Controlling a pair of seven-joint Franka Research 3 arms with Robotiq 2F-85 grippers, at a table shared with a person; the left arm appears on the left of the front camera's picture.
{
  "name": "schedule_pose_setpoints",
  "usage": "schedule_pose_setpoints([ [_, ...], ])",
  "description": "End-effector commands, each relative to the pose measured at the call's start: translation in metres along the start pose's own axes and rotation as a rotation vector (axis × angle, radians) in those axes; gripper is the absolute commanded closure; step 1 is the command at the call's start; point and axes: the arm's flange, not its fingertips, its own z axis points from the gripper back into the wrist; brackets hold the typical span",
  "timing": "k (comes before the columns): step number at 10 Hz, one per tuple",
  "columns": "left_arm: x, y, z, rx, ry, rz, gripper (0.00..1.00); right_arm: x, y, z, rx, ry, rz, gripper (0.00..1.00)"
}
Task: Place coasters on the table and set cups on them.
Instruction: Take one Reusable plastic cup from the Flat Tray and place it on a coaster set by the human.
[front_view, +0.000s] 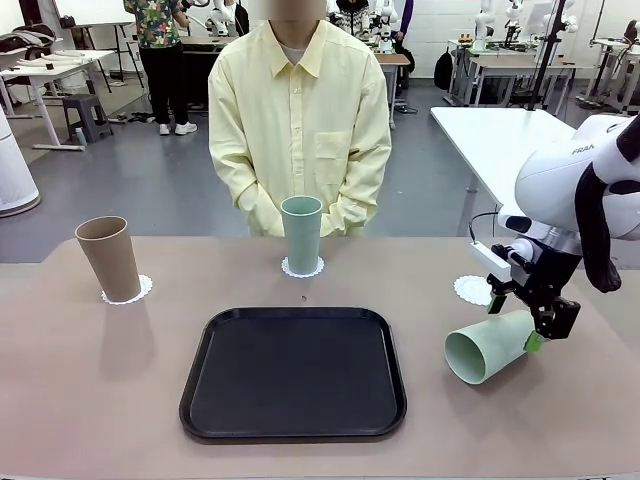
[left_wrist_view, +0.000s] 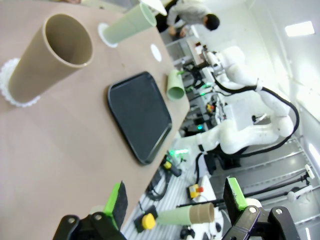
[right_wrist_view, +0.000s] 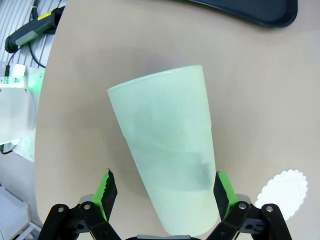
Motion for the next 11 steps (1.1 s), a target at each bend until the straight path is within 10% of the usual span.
schedule_pose_setpoints([
  [1, 0.001, -0.003, 0.0, 0.005, -0.01, 0.013, 0.0, 0.001, -0.001, -0.004, 0.01, 0.002, -0.018, 0.0],
  [11, 0.001, -0.003, 0.0, 0.005, -0.01, 0.013, 0.0, 0.001, -0.015, -0.029, 0.051, -0.007, -0.023, 0.0],
])
